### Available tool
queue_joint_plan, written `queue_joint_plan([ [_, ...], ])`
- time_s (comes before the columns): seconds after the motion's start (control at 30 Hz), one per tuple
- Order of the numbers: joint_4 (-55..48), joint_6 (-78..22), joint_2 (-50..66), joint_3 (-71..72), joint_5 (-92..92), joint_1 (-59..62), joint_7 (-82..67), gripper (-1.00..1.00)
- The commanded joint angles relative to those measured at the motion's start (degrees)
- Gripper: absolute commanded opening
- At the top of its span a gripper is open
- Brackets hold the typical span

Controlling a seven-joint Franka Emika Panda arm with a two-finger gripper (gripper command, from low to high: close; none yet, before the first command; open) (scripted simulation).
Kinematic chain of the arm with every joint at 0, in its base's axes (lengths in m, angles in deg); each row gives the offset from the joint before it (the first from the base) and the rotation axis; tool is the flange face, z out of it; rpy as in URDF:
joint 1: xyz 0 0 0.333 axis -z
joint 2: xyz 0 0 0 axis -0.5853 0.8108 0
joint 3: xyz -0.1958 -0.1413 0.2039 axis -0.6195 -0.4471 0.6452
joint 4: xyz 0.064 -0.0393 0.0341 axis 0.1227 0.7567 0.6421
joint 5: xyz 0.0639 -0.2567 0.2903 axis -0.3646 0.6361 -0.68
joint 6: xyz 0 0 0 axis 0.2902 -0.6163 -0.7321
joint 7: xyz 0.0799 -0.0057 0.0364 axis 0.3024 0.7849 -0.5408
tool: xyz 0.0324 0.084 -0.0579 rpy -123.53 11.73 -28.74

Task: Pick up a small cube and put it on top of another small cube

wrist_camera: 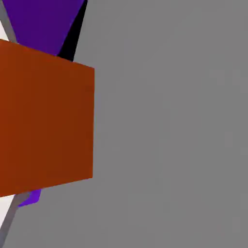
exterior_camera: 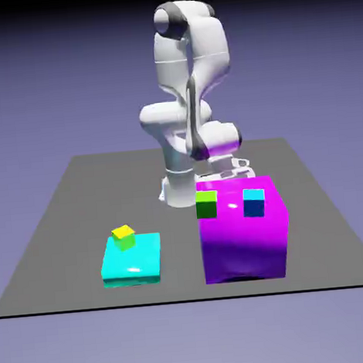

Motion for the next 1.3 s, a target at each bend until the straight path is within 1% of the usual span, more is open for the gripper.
queue_joint_plan([
  [0.0,-1.23,-0.55,0.38,0.97,-2.49,-0.58,-1.81,-1.0],
  [0.27,-17.25,-5.19,2.48,-0.89,-20.33,-14.89,-9.19,-1.0],
  [0.53,-26.92,-15.43,3.29,-5.46,-40.27,-16.39,-17.23,-1.0],
  [1.27,-45.35,-46.65,4.82,-16.13,-95.08,-7.24,-41.44,-1.0],
])
